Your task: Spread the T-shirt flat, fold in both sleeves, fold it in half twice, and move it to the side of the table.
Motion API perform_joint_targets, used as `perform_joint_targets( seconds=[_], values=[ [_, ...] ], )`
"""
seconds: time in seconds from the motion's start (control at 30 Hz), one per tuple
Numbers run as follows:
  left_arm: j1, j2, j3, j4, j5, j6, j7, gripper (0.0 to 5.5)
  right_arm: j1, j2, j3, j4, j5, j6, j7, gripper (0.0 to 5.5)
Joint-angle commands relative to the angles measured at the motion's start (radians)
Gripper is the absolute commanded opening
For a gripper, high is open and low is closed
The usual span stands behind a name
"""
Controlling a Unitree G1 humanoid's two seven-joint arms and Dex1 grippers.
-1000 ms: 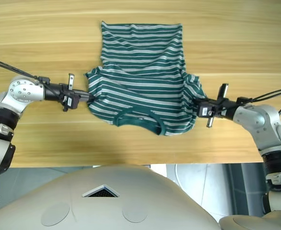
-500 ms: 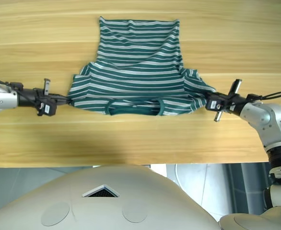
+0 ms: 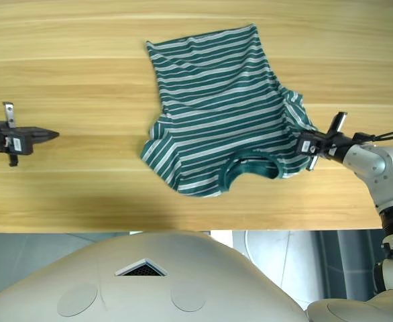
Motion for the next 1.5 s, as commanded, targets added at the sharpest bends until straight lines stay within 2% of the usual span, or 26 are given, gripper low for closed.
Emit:
perform_joint_targets(
  seconds=[0.03,0.1,0.23,0.37,0.53,0.83,1.17,1.33,1.5],
  values=[
    [-0.024,0.011,0.049,-0.009,-0.064,-0.014,-0.037,0.04,0.071,0.022,0.061,0.033,-0.043,0.031,0.056,0.00],
    [-0.036,-0.045,0.044,-0.068,-0.111,-0.006,-0.053,0.04,0.080,0.021,0.058,0.005,-0.025,0.018,0.066,0.00],
    [-0.044,-0.231,-0.030,-0.263,-0.135,0.013,-0.035,0.04,0.114,0.000,0.043,-0.067,0.032,-0.019,0.088,0.00],
    [-0.035,-0.308,-0.052,-0.305,-0.090,0.026,-0.017,0.04,0.220,-0.050,0.011,-0.208,0.143,-0.076,0.129,0.00],
    [-0.034,-0.293,-0.048,-0.238,-0.035,0.023,-0.020,0.04,0.297,-0.086,-0.070,-0.299,0.209,-0.062,0.143,0.00],
    [0.047,-0.324,-0.147,-0.199,0.061,0.010,-0.042,0.04,0.225,-0.063,-0.090,-0.160,0.082,0.053,0.076,0.00],
    [0.012,-0.343,-0.167,-0.057,0.183,-0.027,0.038,0.04,0.322,-0.070,-0.207,-0.287,0.223,-0.022,0.100,0.00],
    [0.050,-0.294,-0.179,-0.030,0.165,-0.051,0.029,0.04,0.297,-0.060,-0.277,-0.235,0.238,-0.001,0.081,0.00],
    [0.076,-0.233,-0.151,-0.052,0.129,-0.051,0.038,0.04,0.242,-0.043,-0.259,-0.168,0.180,0.026,0.066,0.00]
  ],
)
